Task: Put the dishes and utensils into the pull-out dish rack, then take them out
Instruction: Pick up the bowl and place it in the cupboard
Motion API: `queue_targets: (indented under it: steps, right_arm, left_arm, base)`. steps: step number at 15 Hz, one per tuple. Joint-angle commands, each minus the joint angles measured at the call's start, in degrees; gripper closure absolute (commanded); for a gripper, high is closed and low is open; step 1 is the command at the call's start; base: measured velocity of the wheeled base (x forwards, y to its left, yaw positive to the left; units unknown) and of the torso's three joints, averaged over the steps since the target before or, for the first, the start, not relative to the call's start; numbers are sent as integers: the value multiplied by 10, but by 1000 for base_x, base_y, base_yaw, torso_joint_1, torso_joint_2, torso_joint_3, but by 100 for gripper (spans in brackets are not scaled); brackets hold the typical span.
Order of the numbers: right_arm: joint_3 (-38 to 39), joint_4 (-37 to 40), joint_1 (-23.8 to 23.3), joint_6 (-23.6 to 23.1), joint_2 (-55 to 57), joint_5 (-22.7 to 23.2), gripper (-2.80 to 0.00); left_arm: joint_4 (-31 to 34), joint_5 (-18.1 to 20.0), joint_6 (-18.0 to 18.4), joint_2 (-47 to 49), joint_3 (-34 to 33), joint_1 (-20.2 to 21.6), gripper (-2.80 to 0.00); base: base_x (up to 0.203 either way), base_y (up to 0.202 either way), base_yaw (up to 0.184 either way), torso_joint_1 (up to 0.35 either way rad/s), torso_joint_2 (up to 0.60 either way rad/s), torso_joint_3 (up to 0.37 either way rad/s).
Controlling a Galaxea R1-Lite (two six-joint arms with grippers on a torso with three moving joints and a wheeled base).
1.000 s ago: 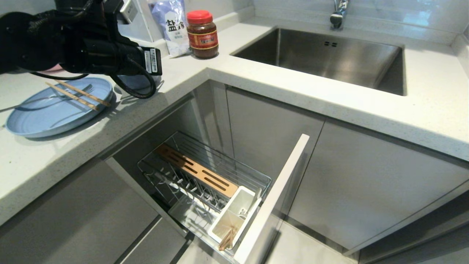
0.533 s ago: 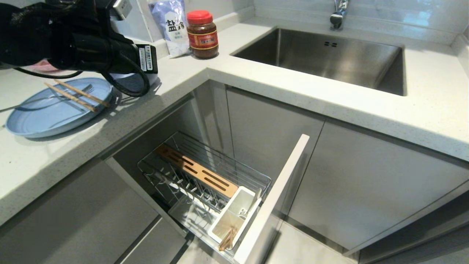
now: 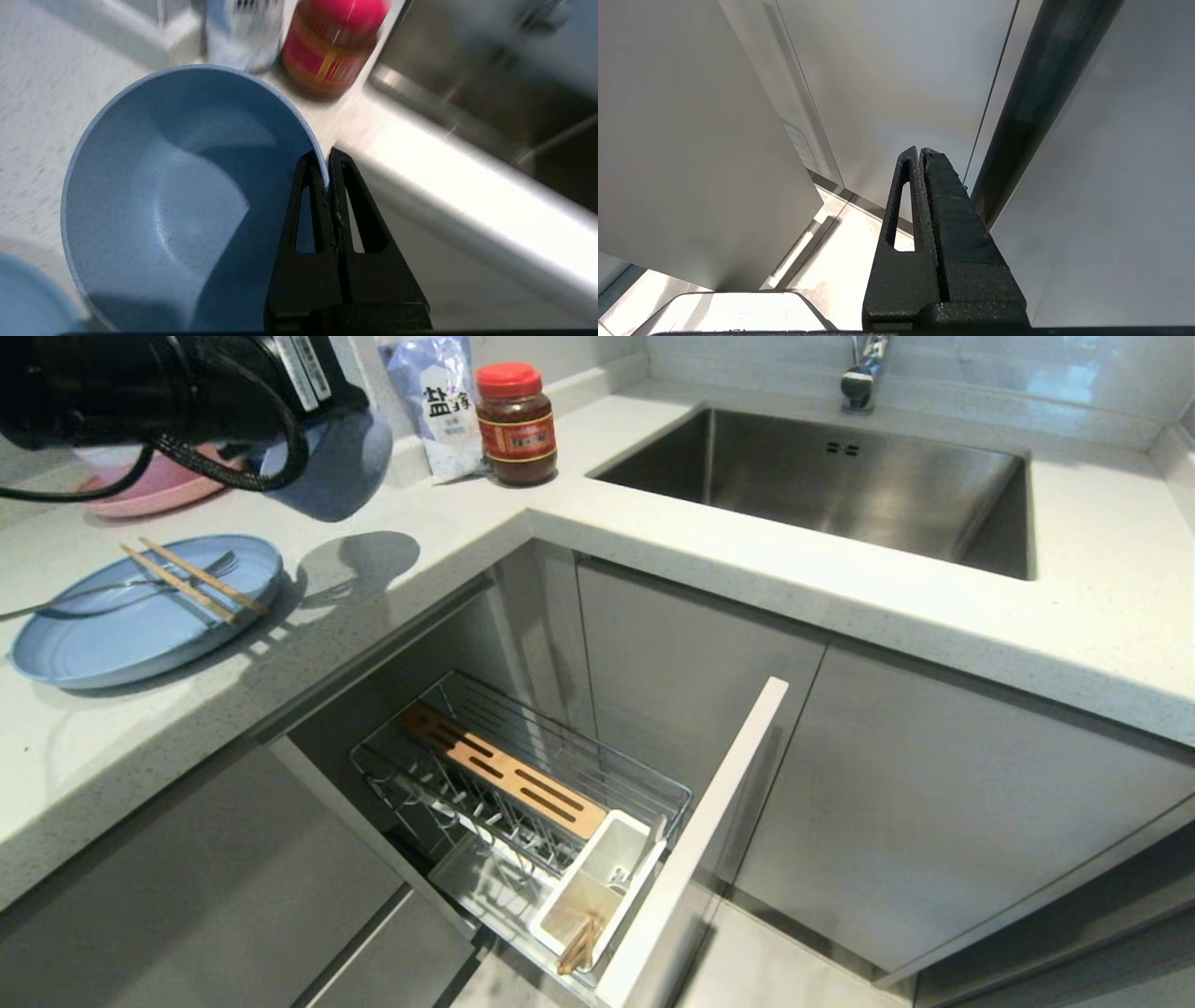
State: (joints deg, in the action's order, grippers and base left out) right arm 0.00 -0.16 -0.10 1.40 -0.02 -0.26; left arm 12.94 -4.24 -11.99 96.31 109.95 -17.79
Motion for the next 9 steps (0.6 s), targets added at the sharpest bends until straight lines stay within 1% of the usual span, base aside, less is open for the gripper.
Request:
queue_targets:
  steps: [1, 2, 3, 4, 5, 6, 7, 8, 9]
  right_arm:
    - [1, 0, 0, 0, -2, 0, 0]
    - [1, 0, 0, 0, -2, 0, 0]
    - [1, 0, 0, 0, -2, 0, 0]
    - [1, 0, 0, 0, -2, 0, 0]
    - [1, 0, 0, 0, -2, 0, 0]
    - [1, 0, 0, 0, -2, 0, 0]
    - [1, 0, 0, 0, -2, 0, 0]
    - [1, 0, 0, 0, -2, 0, 0]
    - [1, 0, 0, 0, -2, 0, 0]
  left_arm:
    - [-40, -1, -63, -28, 0, -21, 0]
    - [-57, -5, -92, -30, 0, -42, 0]
    - [-61, -13, -104, -32, 0, -61, 0]
    - [-61, -31, -110, -33, 0, -83, 0]
    - [-57, -68, -116, -34, -1, -109, 0]
    - [-44, -108, -128, -35, -1, -127, 0]
    - [-22, -135, -150, -35, -2, -151, 0]
    - [10, -149, -175, -41, -2, -177, 0]
    - [51, -153, -193, -55, -6, -201, 0]
  base:
    - [0, 0, 0, 0, 0, 0]
    - [0, 0, 0, 0, 0, 0]
    - [0, 0, 0, 0, 0, 0]
    - [0, 0, 0, 0, 0, 0]
    - [0, 0, 0, 0, 0, 0]
    - [0, 0, 0, 0, 0, 0]
    - [0, 0, 0, 0, 0, 0]
    - [0, 0, 0, 0, 0, 0]
    - [0, 0, 0, 0, 0, 0]
